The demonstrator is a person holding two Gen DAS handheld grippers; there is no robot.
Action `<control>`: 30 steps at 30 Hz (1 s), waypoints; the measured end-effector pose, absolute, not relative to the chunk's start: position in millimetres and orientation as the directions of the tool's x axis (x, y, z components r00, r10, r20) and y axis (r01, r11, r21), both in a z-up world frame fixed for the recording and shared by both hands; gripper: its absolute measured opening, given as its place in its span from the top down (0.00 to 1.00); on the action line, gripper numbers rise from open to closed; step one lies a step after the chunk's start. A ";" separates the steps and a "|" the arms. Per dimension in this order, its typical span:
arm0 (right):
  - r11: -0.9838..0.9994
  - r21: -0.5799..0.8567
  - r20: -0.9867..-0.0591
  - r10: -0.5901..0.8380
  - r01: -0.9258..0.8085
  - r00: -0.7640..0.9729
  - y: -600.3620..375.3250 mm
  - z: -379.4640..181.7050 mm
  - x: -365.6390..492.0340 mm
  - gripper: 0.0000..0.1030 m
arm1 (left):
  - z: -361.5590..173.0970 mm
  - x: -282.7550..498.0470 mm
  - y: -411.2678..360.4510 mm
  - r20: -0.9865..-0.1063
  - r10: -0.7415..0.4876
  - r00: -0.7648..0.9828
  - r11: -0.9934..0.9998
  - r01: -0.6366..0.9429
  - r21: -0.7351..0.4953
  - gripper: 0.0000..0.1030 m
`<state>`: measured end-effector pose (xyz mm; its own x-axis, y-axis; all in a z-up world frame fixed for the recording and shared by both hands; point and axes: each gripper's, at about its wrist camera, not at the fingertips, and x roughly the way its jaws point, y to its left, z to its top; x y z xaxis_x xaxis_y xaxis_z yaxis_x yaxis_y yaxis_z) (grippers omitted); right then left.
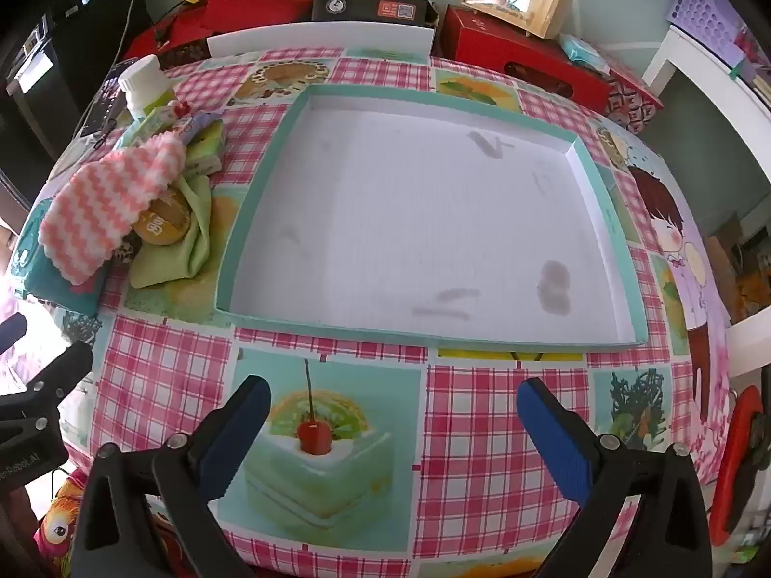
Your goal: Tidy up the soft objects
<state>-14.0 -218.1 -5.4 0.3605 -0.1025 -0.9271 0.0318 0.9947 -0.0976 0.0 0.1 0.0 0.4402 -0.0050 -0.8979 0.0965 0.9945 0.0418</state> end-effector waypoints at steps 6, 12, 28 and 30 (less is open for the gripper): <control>0.995 -0.091 -0.927 -0.096 0.031 0.362 -217.6 -5.2 -12.4 0.00 | 0.5 -1.5 -1.6 -0.896 -0.004 0.443 0.994 0.098 0.045 0.00; 0.995 -0.092 -0.927 -0.097 0.032 0.362 -217.9 -4.4 -11.9 0.00 | -1.5 -2.7 -3.1 -0.897 0.000 0.443 0.994 0.099 0.048 0.00; 0.995 -0.096 -0.930 -0.101 0.032 0.352 -216.0 -9.6 -11.6 0.00 | -0.9 -1.2 -4.1 -0.898 0.005 0.439 0.994 0.100 0.054 0.00; 0.995 -0.097 -0.930 -0.102 0.033 0.353 -216.4 -11.2 -13.3 0.00 | -0.8 -1.3 -3.7 -0.898 0.005 0.440 0.993 0.101 0.055 0.00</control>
<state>-13.3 -216.4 -11.2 0.3528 -0.1019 -0.9301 0.0329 0.9948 -0.0965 -1.3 -3.7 -0.8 0.4398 0.0047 -0.8981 0.1010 0.9934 0.0547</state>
